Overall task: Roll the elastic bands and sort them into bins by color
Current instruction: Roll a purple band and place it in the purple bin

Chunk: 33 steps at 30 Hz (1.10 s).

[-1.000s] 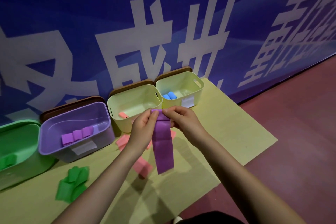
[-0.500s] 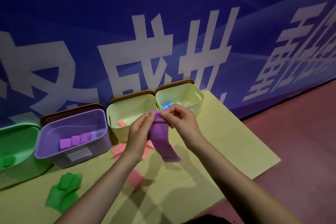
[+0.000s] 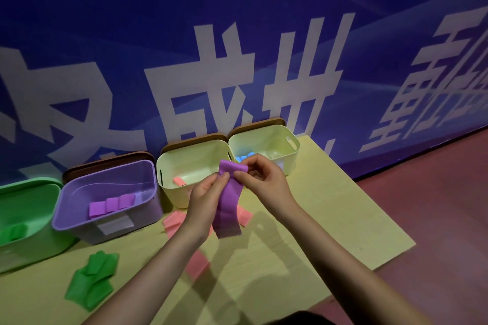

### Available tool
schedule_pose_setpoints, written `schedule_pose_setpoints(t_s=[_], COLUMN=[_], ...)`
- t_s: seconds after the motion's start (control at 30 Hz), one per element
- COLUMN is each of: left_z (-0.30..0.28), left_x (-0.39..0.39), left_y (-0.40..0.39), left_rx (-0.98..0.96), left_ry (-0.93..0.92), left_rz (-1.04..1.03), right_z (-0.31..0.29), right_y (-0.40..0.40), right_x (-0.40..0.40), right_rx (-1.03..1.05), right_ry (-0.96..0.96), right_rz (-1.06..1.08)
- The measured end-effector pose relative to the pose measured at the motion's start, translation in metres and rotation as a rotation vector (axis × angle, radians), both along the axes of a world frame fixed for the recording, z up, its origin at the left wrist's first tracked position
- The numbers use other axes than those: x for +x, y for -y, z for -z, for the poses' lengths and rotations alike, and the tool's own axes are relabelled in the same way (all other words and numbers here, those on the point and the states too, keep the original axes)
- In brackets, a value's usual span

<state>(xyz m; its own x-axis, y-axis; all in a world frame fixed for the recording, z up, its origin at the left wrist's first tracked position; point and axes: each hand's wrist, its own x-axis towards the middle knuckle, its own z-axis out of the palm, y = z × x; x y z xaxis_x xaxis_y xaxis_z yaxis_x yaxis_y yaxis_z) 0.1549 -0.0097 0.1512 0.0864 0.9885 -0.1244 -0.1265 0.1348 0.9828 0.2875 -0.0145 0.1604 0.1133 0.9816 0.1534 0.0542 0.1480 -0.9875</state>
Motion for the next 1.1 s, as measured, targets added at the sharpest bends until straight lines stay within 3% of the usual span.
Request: schedule_pose_setpoints(t_s=[0.13, 0.27, 0.43, 0.53, 0.7, 0.87, 1.1], left_z=[0.002, 0.003, 0.002, 0.003, 0.016, 0.015, 0.012], left_x=[0.005, 0.010, 0.000, -0.011, -0.030, -0.029, -0.016], left_y=[-0.005, -0.011, -0.014, -0.012, -0.012, -0.008, 0.003], left_rx=[-0.060, -0.091, -0.170, -0.136, -0.067, 0.106, 0.239], left_ry=[-0.009, 0.023, 0.212, 0.205, 0.077, -0.167, -0.201], left_rz=[0.017, 0.047, 0.056, 0.114, -0.013, 0.025, 0.103], right_z=[0.006, 0.014, 0.016, 0.015, 0.014, 0.011, 0.015], right_y=[-0.002, -0.010, -0.021, -0.025, -0.019, -0.004, 0.011], right_x=[0.005, 0.013, 0.013, 0.010, 0.008, -0.010, -0.009], right_rx=[0.091, 0.312, 0.466, 0.477, 0.288, -0.072, -0.172], right_ry=[0.140, 0.482, 0.737, 0.786, 0.617, 0.102, 0.052], right_rz=[0.031, 0.104, -0.015, -0.103, -0.336, -0.133, -0.025])
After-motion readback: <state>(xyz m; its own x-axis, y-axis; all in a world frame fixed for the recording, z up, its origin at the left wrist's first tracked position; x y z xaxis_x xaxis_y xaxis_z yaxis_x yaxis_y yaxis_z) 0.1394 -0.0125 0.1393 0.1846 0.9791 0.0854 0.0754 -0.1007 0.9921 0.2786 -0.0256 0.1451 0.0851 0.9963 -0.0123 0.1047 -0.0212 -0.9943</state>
